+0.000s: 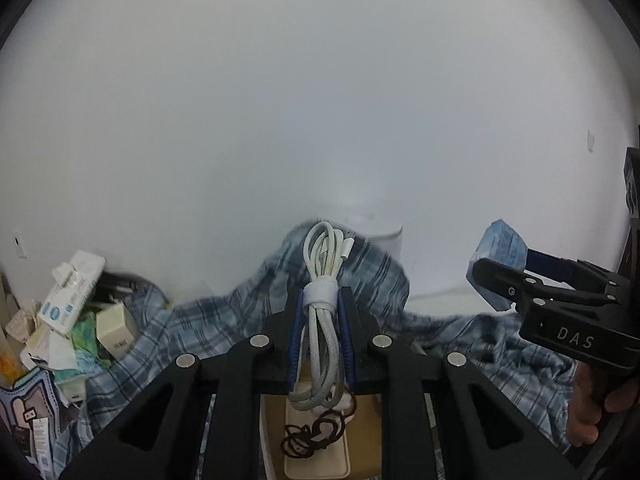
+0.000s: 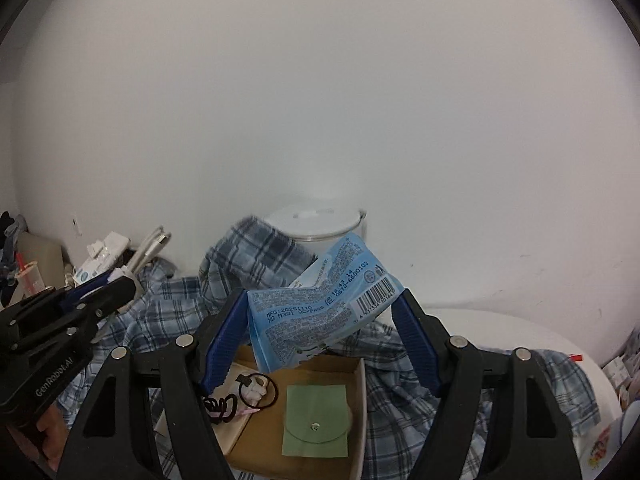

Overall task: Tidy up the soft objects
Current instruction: 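Carry the white cable and blue packet over the box with both tools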

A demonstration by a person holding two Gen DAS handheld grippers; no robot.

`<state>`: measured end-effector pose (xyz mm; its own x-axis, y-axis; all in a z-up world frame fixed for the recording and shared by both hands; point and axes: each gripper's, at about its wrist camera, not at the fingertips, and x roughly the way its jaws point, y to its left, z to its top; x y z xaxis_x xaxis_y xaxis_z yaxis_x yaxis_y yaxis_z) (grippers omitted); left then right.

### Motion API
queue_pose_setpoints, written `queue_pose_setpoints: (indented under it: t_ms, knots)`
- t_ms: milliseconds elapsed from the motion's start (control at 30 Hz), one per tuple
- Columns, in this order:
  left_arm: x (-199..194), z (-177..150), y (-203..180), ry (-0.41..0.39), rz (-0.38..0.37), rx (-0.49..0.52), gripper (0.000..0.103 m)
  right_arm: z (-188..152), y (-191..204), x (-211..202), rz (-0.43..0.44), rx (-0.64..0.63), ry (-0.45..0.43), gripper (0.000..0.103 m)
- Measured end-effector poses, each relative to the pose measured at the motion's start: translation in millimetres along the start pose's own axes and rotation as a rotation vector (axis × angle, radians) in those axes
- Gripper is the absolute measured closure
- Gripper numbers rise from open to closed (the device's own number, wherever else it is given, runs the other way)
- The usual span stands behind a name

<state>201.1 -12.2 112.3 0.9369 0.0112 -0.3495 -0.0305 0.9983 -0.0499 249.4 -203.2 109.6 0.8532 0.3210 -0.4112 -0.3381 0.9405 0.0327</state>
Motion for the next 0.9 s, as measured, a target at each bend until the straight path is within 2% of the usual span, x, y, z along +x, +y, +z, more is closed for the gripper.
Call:
queue_pose_setpoints:
  t_ms: [233,333,500,600,733,900]
  knots:
    - [41.3,-30.0,9.4,0.137,-0.019,-0.057,0.085,-35.4,-5.0,46.4,0.029,0.02,0.156,0.031]
    - [54.8,-48.0,11.1,0.189,-0.005,-0.063,0.085,-50.0,-6.4,65.6,0.059,0.045,0.225,0.031]
    - [82.2,-71.8,15.8,0.301,-0.009,-0.068,0.085,-75.9,-5.2,89.4,0.052,0.017,0.326,0.031]
    - [97.0,-83.6,23.5,0.379,-0.027,-0.12,0.085,-89.4,-2.7,101.2,0.039,-0.006,0.366,0.031]
    - [106.9,-90.3,27.0,0.418,-0.035,-0.129,0.085,-100.2,0.9,112.7,0.071,-0.012,0.412,0.031]
    - [115.7,-96.6,29.5,0.471,-0.055,-0.162,0.085,-104.5,2.2,114.9,0.078,-0.025,0.427,0.03]
